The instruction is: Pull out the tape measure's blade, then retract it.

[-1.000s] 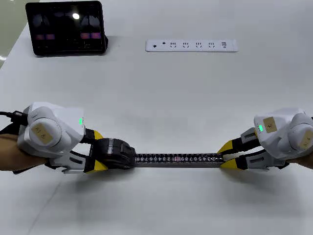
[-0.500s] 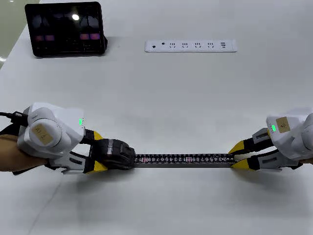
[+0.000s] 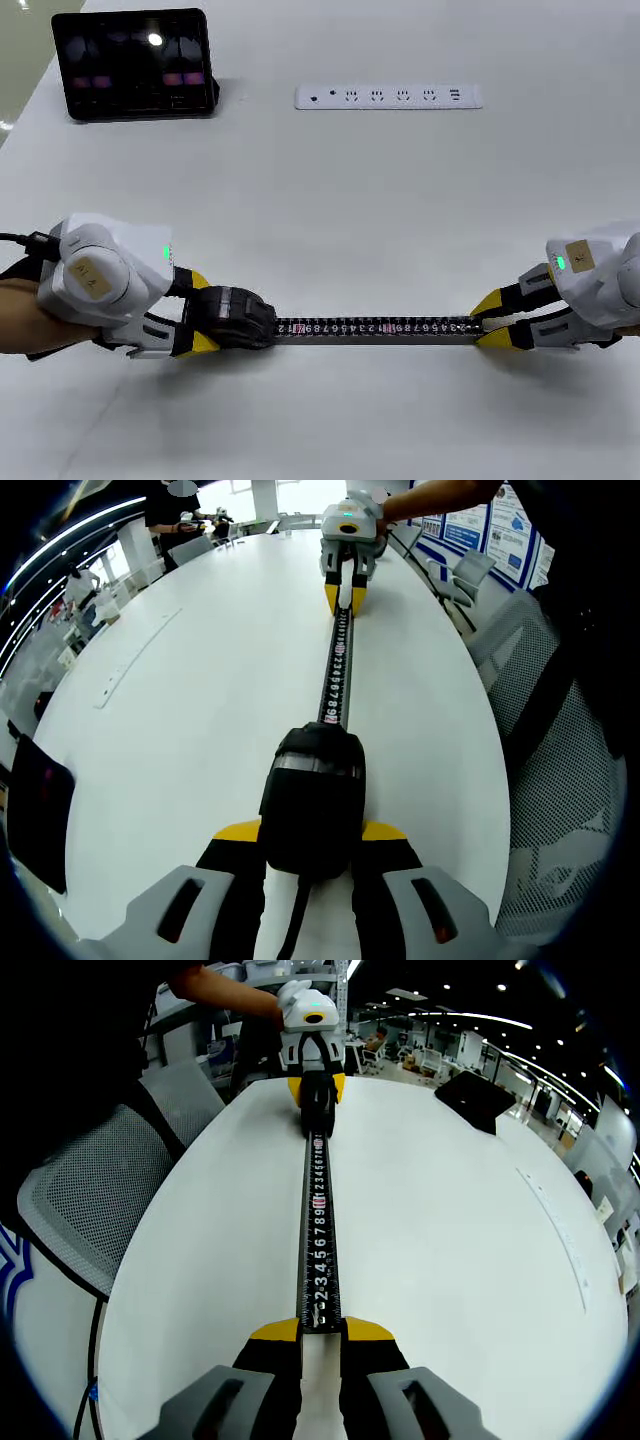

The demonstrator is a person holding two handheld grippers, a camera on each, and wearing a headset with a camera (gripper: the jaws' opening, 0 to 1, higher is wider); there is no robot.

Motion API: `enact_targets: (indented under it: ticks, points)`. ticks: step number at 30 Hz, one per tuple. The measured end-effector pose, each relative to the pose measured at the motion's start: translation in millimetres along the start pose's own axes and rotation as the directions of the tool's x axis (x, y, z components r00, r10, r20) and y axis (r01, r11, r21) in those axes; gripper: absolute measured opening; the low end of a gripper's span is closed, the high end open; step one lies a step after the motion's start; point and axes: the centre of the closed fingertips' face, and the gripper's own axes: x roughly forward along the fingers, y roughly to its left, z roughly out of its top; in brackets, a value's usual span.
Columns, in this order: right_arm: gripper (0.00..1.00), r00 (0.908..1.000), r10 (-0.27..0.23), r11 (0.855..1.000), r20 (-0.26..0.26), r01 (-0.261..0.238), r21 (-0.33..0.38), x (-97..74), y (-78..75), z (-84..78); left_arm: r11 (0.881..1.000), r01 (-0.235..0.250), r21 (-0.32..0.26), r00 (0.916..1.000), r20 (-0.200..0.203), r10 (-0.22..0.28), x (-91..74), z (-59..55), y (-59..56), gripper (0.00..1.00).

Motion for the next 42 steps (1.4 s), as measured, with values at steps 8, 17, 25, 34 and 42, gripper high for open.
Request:
enact_targets:
  ticks: [8, 17, 25, 34, 42]
  points:
    - [0.11, 0.9994, 0.010, 1.000, -0.034, -0.011, -0.016, 0.8, 0.7, 0.9, 1.000, -0.007, 0.008, 0.9999, -0.008, 0.007, -0.4, 0.7, -0.5, 0.27]
    - [0.12, 0.9989, 0.007, 1.000, -0.045, -0.008, -0.021, 0.5, 2.3, 2.4, 1.000, -0.012, 0.019, 0.9997, -0.022, 0.013, -1.6, 0.7, -0.7, 0.27]
    - [0.12, 0.9970, 0.009, 0.999, -0.076, -0.013, -0.049, 0.0, 2.1, -0.3, 0.999, -0.016, 0.028, 0.9994, -0.030, 0.017, -3.8, 1.3, 0.1, 0.27]
    - [0.13, 0.9944, 0.005, 0.997, -0.105, -0.013, -0.074, 1.4, 0.5, -2.3, 0.999, -0.020, 0.045, 0.9986, -0.047, 0.023, -6.1, 0.3, 1.3, 0.26]
    - [0.16, 0.9915, -0.019, 0.995, -0.129, 0.006, -0.095, 1.7, -1.9, -1.4, 0.998, -0.029, 0.051, 0.9980, -0.054, 0.032, -9.8, 1.2, 2.0, 0.26]
